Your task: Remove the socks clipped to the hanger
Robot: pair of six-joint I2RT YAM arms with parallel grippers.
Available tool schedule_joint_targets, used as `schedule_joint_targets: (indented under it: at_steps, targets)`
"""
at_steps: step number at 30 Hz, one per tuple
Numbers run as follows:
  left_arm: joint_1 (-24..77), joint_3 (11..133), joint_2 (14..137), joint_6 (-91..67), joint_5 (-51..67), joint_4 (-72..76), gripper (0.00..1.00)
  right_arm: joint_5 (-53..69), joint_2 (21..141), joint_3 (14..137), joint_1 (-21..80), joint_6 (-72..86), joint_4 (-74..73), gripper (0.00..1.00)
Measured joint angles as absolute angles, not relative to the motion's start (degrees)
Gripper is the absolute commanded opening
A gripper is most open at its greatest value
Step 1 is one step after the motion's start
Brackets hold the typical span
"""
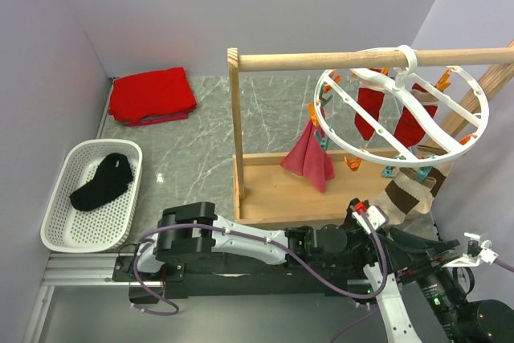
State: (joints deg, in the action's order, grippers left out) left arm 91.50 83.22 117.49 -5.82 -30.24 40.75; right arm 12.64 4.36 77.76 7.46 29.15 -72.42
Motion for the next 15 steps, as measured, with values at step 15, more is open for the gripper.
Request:
schedule_joint_targets:
  at_steps: [15]
  targets:
    - [90.19, 73.69, 103.94, -9.3, -34.96, 27.88, 0.11, 17.65, 4.38, 73.6, 7.53, 28.58, -71.77, 0.74]
